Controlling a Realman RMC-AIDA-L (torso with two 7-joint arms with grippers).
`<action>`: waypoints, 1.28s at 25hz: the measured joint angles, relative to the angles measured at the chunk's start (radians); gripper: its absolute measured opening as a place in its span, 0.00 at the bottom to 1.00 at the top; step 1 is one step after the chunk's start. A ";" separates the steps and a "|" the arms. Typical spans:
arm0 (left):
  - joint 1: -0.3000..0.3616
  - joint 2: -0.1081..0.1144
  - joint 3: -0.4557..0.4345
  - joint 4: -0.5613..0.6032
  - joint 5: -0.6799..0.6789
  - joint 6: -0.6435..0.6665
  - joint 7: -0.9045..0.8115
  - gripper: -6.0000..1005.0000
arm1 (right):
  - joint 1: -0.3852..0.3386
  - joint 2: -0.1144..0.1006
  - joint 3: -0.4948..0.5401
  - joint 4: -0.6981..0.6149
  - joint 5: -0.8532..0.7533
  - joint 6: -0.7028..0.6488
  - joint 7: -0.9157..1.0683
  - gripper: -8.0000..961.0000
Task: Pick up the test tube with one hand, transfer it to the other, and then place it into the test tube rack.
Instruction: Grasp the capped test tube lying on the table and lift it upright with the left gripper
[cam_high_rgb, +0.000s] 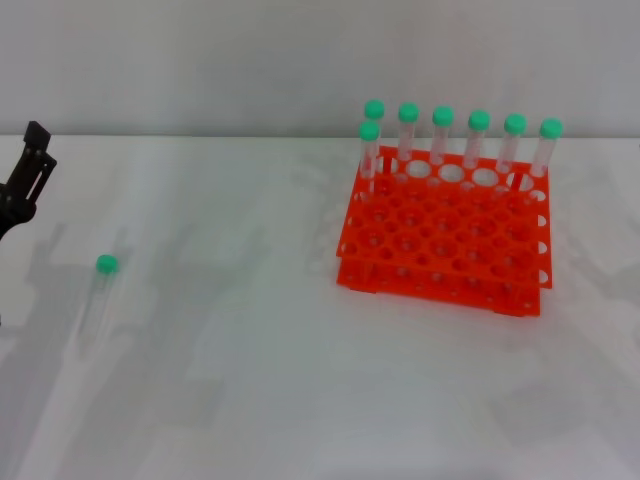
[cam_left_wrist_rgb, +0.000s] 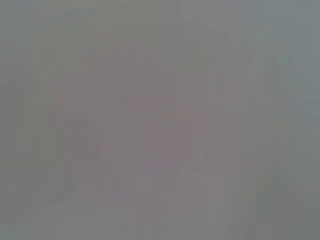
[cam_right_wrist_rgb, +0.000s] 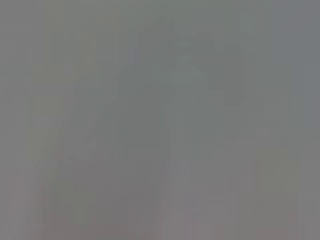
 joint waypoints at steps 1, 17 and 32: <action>-0.001 0.002 0.000 0.004 0.000 -0.003 -0.002 0.89 | 0.005 0.000 -0.005 0.000 0.000 0.008 0.002 0.91; 0.013 0.005 0.009 0.060 0.071 -0.065 -0.062 0.89 | 0.024 -0.006 -0.067 -0.034 0.011 0.057 -0.017 0.91; 0.150 0.028 0.005 0.484 0.371 -0.315 -0.762 0.89 | 0.044 -0.021 0.032 -0.038 0.013 0.132 -0.070 0.91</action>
